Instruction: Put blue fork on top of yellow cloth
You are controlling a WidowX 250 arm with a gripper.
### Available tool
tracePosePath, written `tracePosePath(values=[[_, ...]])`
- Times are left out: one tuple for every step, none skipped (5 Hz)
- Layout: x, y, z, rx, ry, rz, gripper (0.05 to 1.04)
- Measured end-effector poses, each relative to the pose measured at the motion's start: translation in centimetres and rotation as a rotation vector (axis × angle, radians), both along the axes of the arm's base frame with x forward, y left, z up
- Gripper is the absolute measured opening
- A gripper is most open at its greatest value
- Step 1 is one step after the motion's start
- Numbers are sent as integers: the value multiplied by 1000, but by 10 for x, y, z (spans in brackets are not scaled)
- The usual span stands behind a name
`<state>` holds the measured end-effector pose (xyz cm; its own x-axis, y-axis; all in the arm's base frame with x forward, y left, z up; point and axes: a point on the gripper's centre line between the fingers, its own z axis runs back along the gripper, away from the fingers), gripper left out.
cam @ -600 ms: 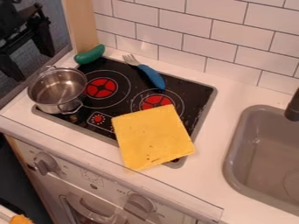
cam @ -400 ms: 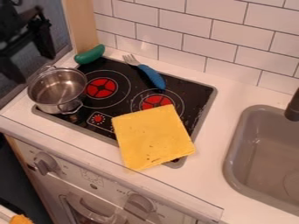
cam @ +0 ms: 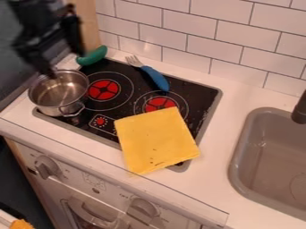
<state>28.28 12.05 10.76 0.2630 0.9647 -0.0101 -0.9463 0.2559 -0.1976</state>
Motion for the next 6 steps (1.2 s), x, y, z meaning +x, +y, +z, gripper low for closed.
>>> tracePosePath(values=[[33,-21,-6,8,-14,-108,1001],[58,-36,-20,27,-33,-178,1001],[83,-47,-42,100,-34,-253,1001],[105,-56,-53,138,-33,-298,1001],[124,-66,-66,154,-38,-322,1001],[137,-70,-80,129,-23,-323,1001]])
